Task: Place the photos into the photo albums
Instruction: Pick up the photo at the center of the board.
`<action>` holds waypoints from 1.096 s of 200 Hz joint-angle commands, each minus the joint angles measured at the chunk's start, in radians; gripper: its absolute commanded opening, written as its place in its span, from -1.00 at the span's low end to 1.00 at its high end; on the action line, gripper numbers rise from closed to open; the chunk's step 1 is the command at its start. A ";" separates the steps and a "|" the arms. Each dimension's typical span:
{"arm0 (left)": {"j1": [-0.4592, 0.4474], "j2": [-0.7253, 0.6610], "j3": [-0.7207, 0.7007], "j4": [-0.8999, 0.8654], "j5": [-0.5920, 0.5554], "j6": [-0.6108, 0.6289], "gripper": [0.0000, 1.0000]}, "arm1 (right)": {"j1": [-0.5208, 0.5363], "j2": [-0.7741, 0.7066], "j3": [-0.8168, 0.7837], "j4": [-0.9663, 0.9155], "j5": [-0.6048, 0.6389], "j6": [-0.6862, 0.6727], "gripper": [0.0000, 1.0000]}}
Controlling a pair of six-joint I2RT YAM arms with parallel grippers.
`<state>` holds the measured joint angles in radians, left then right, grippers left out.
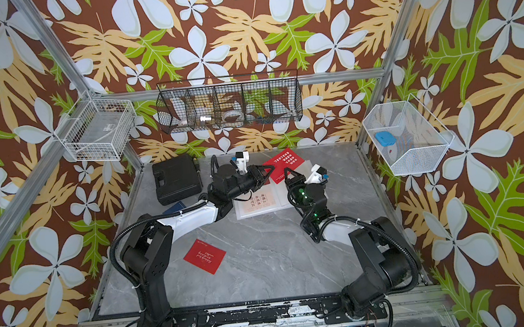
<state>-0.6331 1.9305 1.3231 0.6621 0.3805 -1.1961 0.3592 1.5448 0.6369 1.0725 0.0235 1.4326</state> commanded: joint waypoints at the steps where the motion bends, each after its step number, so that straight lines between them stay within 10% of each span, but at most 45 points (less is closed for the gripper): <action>1: 0.001 0.003 0.014 0.051 0.023 0.016 -0.66 | 0.005 0.004 0.001 0.038 0.025 0.018 -1.00; 47: 0.004 0.003 0.016 0.039 0.024 0.042 -0.98 | 0.020 -0.006 0.015 0.005 0.029 0.028 -1.00; 94: 0.039 -0.027 -0.002 -0.022 0.044 0.125 -1.00 | 0.012 -0.096 0.012 -0.197 0.007 -0.108 0.07; 130: 0.111 -0.076 -0.065 -0.168 0.096 0.262 -1.00 | -0.009 -0.245 0.104 -0.688 0.051 -0.445 0.41; 219: 0.196 -0.047 -0.079 -0.433 0.203 0.515 -1.00 | -0.141 0.198 0.691 -1.359 -0.079 -0.879 -0.19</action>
<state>-0.4519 1.8599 1.2354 0.2878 0.5327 -0.7544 0.2237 1.6115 1.1809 -0.0700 -0.0017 0.7132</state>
